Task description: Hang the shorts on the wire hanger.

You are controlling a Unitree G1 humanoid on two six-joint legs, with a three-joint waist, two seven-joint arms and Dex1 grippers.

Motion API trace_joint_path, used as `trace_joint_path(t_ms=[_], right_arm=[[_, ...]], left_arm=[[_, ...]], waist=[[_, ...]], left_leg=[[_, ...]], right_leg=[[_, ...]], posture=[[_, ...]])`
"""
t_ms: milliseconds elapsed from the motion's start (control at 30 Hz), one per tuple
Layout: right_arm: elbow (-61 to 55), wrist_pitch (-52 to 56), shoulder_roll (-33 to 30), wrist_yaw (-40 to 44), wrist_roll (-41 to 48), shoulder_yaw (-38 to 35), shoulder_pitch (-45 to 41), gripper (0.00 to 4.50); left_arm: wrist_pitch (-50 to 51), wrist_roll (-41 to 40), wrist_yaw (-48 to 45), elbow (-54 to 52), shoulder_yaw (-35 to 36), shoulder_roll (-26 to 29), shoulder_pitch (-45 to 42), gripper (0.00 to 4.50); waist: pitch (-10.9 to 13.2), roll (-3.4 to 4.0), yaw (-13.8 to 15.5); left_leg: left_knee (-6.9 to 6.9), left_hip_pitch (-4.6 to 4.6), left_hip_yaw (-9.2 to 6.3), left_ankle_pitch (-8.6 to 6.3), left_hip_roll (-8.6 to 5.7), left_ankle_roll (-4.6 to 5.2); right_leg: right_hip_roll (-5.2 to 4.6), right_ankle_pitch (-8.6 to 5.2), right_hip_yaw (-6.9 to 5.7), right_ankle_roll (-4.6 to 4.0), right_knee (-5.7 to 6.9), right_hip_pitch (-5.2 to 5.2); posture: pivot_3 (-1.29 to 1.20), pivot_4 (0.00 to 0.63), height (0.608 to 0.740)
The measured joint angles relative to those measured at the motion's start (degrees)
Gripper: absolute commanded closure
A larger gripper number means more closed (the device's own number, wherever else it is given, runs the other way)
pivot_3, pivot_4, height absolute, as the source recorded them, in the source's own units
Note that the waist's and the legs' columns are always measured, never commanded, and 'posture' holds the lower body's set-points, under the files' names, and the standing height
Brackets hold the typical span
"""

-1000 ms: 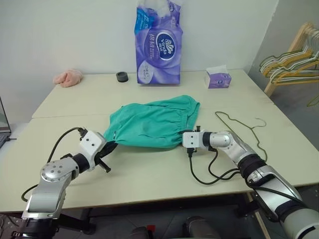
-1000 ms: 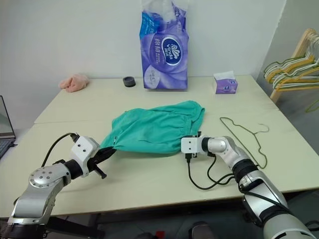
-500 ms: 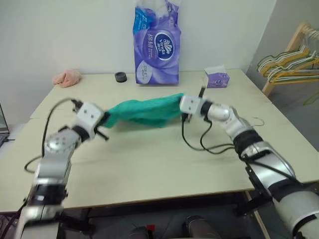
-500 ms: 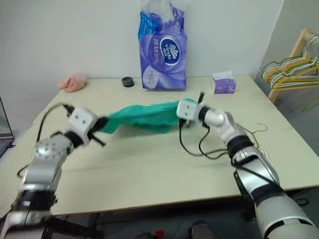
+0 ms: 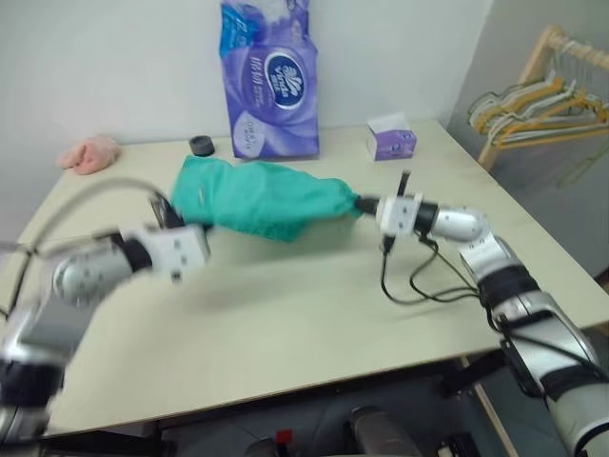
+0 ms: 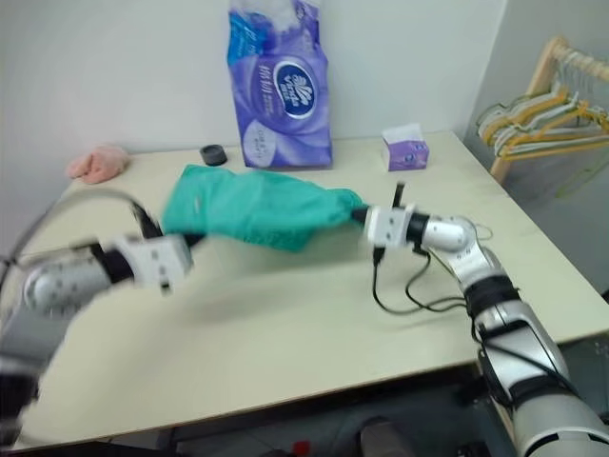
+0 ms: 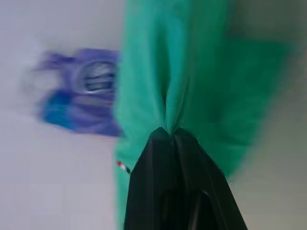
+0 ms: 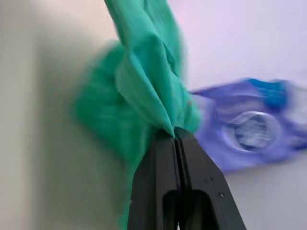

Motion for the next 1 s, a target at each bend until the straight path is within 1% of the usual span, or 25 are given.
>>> trace_joint_path(t_ms=[33, 100, 133, 167, 233, 267, 367, 500, 700, 1000], right_arm=[[-4.1, 2.5, -1.6, 4.2, 2.1, 1.2, 2.8, 4.47], [-11.4, 7.8, -4.4, 10.4, 5.3, 2.3, 6.4, 4.47], [-13.9, 9.6, -5.2, 12.1, 6.2, 2.5, 7.1, 4.47], [-17.4, 12.1, -6.2, 14.2, 7.3, 2.6, 7.7, 4.47], [-22.3, 15.7, -7.5, 16.9, 8.5, 2.7, 9.1, 4.47], [-24.6, 17.6, -8.4, 18.4, 9.1, 2.8, 9.9, 4.47], [-30.5, 22.7, -11.8, 22.7, 9.4, 3.9, 13.2, 4.47], [-32.2, 24.8, -12.9, 24.3, 8.5, 4.4, 15.3, 4.47], [-32.1, 24.6, -15.0, 25.6, 5.9, 4.4, 15.9, 4.47], [-33.6, 25.2, -15.8, 27.2, 5.0, 4.3, 17.2, 4.47]], left_arm=[[4.3, -3.9, -3.5, -4.2, -0.2, 0.8, 5.2, 4.5], [10.1, -8.7, -9.2, -10.9, 0.2, 4.2, 12.6, 4.5], [11.8, -9.9, -10.7, -12.7, 0.7, 5.2, 14.4, 4.5], [14.0, -11.4, -12.4, -14.9, 1.6, 6.0, 16.3, 4.5], [16.9, -13.3, -14.4, -17.7, 2.6, 6.8, 18.6, 4.5], [18.3, -14.0, -15.3, -18.9, 2.8, 7.2, 19.9, 4.5], [21.2, -15.2, -17.7, -20.6, 2.7, 7.4, 24.2, 4.5], [22.9, -15.3, -18.3, -22.0, 2.7, 7.0, 25.4, 4.5], [24.6, -15.2, -17.8, -24.0, 1.8, 5.0, 25.3, 4.5], [25.6, -14.4, -17.5, -25.5, 0.0, 4.2, 25.3, 4.5]], waist=[[0.1, -0.02, -0.1], [0.2, 0.02, 0.1], [0.2, 0.09, 0.3], [0.3, 0.19, 0.5], [0.4, 0.19, 1.0], [0.4, 0.18, 1.4], [0.4, 0.18, 2.4], [0.4, 0.18, 3.1], [0.4, 0.17, 3.2], [0.4, 0.15, 3.1]], left_leg=[[0.0, -0.02, -0.04, 0.0, 0.01, 0.0], [0.02, 0.16, -0.13, 0.04, 0.03, 0.06], [0.02, 0.4, -0.14, 0.08, 0.04, 0.13], [-0.02, 0.81, -0.14, 0.09, 0.07, 0.16], [-0.09, 1.49, -0.08, 0.09, 0.15, 0.15], [-0.11, 1.68, -0.07, 0.07, 0.16, 0.13], [-0.11, 1.63, -0.08, 0.0, 0.18, 0.03], [-0.11, 1.58, -0.03, -0.02, 0.22, 0.01], [-0.07, 1.63, 0.01, -0.01, 0.3, 0.01], [-0.08, 1.63, 0.01, -0.02, 0.41, 0.0]], right_leg=[[0.01, 0.0, -0.03, 0.0, 0.05, -0.04], [0.06, 0.03, -0.12, -0.07, 0.16, 0.09], [0.07, 0.05, -0.13, -0.11, 0.15, 0.28], [0.11, -0.05, -0.16, -0.27, 0.04, 0.69], [0.15, -0.41, -0.21, -0.29, -0.01, 1.33], [0.15, -0.54, -0.22, -0.36, -0.02, 1.56], [0.17, -0.64, -0.28, -0.34, -0.03, 1.44], [0.25, -0.63, -0.24, -0.33, 0.0, 1.41], [0.38, -0.59, -0.16, -0.29, 0.0, 1.44], [0.55, -0.59, -0.09, -0.29, 0.0, 1.43]], posture=[[-0.18, 0.03, 0.74], [-0.18, 0.03, 0.74], [-0.18, 0.03, 0.74], [-0.18, 0.03, 0.74], [-0.18, 0.03, 0.74], [-0.19, 0.031, 0.74], [-0.19, 0.031, 0.74], [-0.19, 0.033, 0.74], [-0.19, 0.035, 0.74], [-0.19, 0.035, 0.74]])
